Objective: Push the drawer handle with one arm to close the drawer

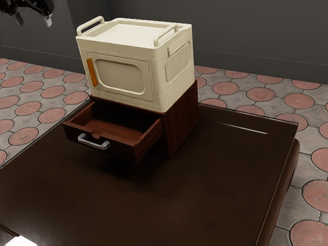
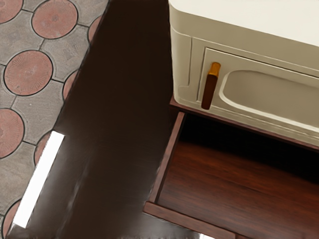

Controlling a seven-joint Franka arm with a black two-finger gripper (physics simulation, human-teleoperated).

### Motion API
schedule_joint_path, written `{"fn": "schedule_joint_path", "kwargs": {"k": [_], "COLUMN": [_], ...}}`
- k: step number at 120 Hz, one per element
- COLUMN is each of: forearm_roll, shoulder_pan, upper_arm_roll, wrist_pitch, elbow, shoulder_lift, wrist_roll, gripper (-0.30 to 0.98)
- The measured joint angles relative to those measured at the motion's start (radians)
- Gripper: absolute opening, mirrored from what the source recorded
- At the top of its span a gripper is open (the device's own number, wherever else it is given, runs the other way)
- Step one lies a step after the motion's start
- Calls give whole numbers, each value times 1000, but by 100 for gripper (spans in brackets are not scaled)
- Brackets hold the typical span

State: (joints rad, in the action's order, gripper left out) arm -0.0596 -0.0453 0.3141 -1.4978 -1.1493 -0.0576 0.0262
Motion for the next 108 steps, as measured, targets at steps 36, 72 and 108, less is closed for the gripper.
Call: {"fn": "schedule_joint_path", "kwargs": {"k": [36,72,108], "forearm_roll": [-8,-6,-24], "shoulder_pan": [-31,-73,-80], "upper_arm_roll": [-50,-158,-76], "wrist_pitch": [20,-127,-614], "elbow": [-6,-1262,-1357], "shoulder_lift": [115,653,392], "wrist_roll": [14,28,34], "gripper": [67,66,63]}}
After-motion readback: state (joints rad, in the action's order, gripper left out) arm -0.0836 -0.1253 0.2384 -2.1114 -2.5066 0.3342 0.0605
